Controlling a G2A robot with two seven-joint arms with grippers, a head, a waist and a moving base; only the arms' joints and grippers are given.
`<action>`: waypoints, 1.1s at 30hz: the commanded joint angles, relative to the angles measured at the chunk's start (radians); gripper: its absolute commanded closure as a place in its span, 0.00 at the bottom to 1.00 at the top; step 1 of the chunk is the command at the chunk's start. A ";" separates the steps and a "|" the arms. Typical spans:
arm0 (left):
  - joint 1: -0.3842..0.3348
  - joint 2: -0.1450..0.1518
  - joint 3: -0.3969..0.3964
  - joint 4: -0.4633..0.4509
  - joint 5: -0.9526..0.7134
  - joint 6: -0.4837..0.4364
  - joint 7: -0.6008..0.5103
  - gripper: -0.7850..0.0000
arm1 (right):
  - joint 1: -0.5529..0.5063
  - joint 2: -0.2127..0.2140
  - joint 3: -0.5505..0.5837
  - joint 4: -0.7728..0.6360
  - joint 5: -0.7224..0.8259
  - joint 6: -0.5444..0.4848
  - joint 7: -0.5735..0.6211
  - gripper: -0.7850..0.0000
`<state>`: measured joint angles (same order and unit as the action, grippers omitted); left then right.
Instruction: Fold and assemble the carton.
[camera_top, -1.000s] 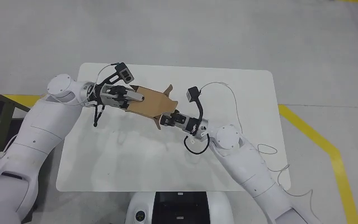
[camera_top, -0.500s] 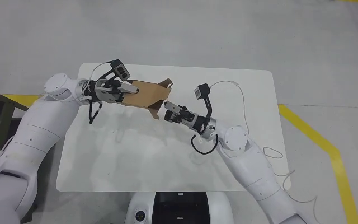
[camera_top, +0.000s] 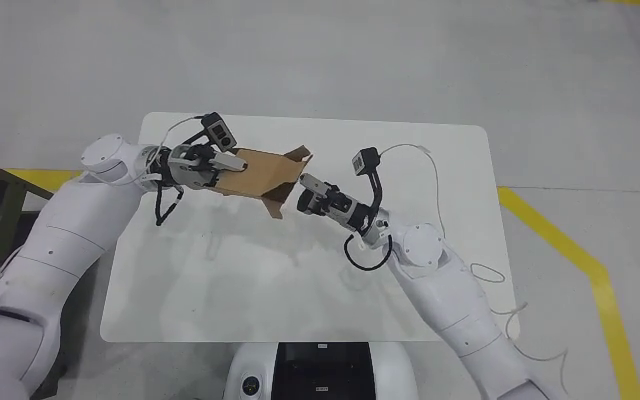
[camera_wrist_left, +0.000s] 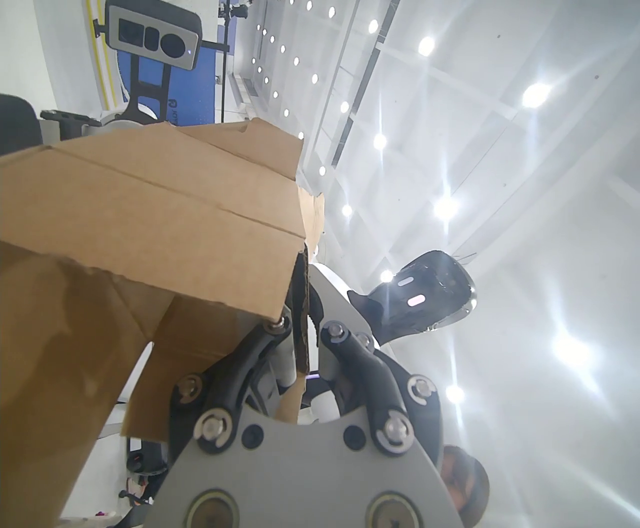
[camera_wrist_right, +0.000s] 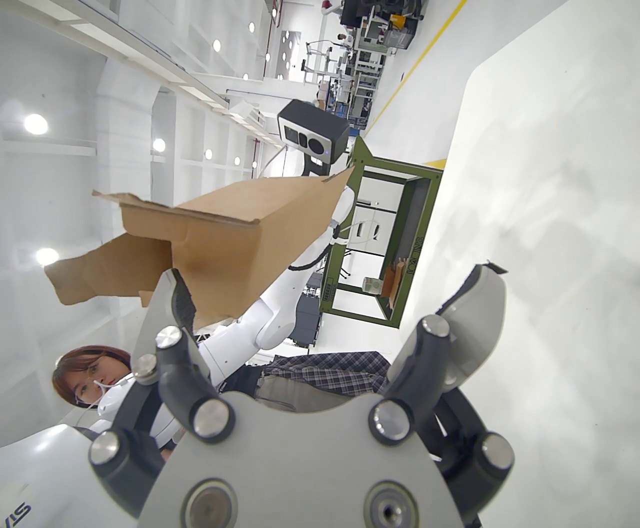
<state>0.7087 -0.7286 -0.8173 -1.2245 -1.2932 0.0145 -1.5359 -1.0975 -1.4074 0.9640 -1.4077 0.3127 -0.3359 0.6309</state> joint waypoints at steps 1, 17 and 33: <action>0.001 0.005 0.005 -0.007 -0.003 0.001 0.000 1.00 | 0.009 -0.003 -0.009 0.006 0.002 -0.001 0.000 0.00; -0.025 0.018 0.032 -0.019 -0.061 0.012 0.000 1.00 | 0.019 -0.012 -0.046 -0.006 -0.025 0.000 0.006 0.00; -0.055 0.012 0.057 0.005 -0.090 0.020 0.000 1.00 | 0.026 -0.021 -0.076 -0.018 -0.057 0.016 -0.001 0.00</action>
<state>0.6558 -0.7160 -0.7612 -1.2220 -1.3819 0.0359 -1.5359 -1.0724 -1.4274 0.8897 -1.4260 0.2580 -0.3203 0.6314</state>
